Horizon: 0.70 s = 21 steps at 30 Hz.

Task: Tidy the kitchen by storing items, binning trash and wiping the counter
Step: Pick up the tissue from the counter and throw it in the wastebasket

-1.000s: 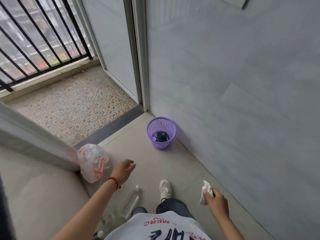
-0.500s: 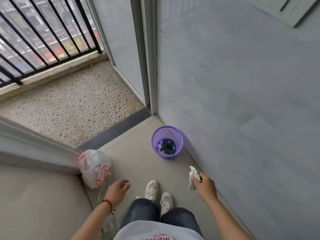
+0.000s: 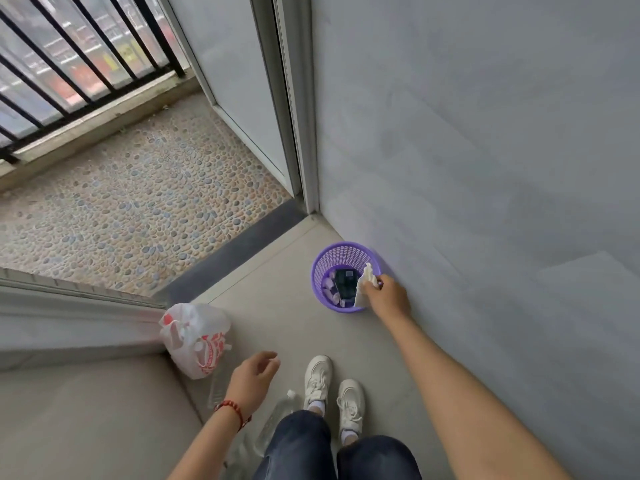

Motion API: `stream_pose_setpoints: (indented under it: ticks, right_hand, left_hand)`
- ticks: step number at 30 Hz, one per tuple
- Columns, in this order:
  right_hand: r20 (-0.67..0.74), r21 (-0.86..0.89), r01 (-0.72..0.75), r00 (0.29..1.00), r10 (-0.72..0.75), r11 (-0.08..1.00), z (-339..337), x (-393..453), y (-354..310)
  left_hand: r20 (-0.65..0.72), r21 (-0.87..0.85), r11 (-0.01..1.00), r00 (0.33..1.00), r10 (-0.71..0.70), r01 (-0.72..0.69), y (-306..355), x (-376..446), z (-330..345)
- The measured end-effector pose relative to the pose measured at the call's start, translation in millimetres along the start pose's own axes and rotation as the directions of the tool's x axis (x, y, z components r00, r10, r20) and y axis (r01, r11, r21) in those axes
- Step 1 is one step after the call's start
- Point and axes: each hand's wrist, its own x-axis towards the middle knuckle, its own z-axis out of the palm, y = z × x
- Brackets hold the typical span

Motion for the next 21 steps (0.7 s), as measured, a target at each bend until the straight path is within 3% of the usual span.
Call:
stream_pose_setpoints:
  ticks: [5, 10, 16, 21]
  right_hand:
    - [-0.017, 0.007, -0.056, 0.998, 0.056, 0.998, -6, 11, -4]
    - [-0.013, 0.107, -0.083, 0.996, 0.085, 0.991, -19, -17, 33]
    - [-0.064, 0.241, -0.282, 0.950, 0.305, 0.929, -25, -81, 114]
    - [-0.092, 0.385, -0.442, 0.855, 0.510, 0.811, -24, -142, 185]
  left_hand:
    - [0.025, 0.015, 1.000, 1.000, 0.008, -0.008, 6, 12, -4]
    - [0.098, 0.056, 0.998, 0.995, 0.036, -0.041, 16, 20, -11]
    - [0.227, 0.193, 0.976, 0.973, 0.053, -0.098, 40, 36, -2]
    - [0.343, 0.373, 0.897, 0.933, 0.106, -0.239, 77, 44, 24]
